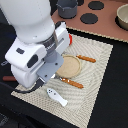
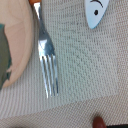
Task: Interact with the objects in diverse but meaningful ways.
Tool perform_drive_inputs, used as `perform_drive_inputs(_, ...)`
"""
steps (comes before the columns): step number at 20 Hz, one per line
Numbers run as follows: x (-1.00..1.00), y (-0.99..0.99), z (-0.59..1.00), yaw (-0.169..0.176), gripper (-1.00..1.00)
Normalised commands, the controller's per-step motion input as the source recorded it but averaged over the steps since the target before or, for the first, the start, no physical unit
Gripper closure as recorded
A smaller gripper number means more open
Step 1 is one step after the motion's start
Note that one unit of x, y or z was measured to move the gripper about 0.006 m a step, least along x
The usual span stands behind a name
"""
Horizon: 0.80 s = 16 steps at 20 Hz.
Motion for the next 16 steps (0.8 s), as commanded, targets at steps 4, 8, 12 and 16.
perform_drive_inputs(4,0.3,-0.04,-0.09,0.0,-1.0)
perform_drive_inputs(8,0.36,0.0,-0.09,0.0,-1.0)
perform_drive_inputs(12,0.36,-0.08,-0.06,-0.005,-1.0)
perform_drive_inputs(16,0.37,-0.2,-0.01,-0.011,-1.0)
